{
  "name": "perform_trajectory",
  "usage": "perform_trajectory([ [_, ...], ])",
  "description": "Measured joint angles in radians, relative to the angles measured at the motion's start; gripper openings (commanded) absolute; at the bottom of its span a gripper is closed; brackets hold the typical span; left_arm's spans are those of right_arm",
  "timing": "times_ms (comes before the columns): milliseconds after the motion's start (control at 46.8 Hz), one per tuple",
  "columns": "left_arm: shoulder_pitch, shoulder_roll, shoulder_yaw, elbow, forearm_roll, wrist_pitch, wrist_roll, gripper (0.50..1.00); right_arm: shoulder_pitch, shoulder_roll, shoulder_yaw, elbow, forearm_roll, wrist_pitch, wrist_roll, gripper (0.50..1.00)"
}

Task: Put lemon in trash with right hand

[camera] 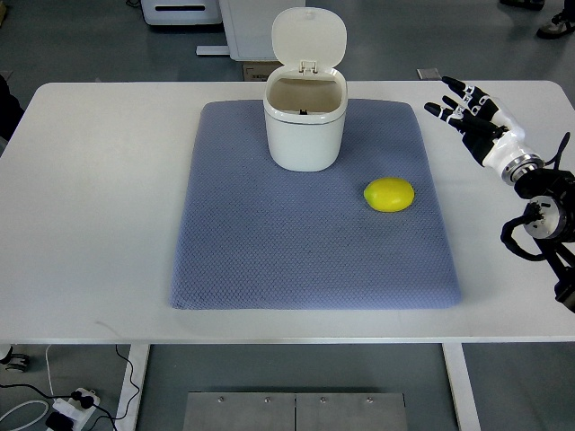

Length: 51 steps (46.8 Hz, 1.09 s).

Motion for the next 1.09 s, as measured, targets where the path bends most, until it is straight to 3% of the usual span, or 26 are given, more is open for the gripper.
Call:
perform_trajectory([
  [1091, 0.001, 0.000, 0.001, 0.000, -0.005, 0.000, 0.000, 1.000, 0.007, -0.025, 0.005, 0.000, 0.002, 0.001, 0.002, 1.000],
])
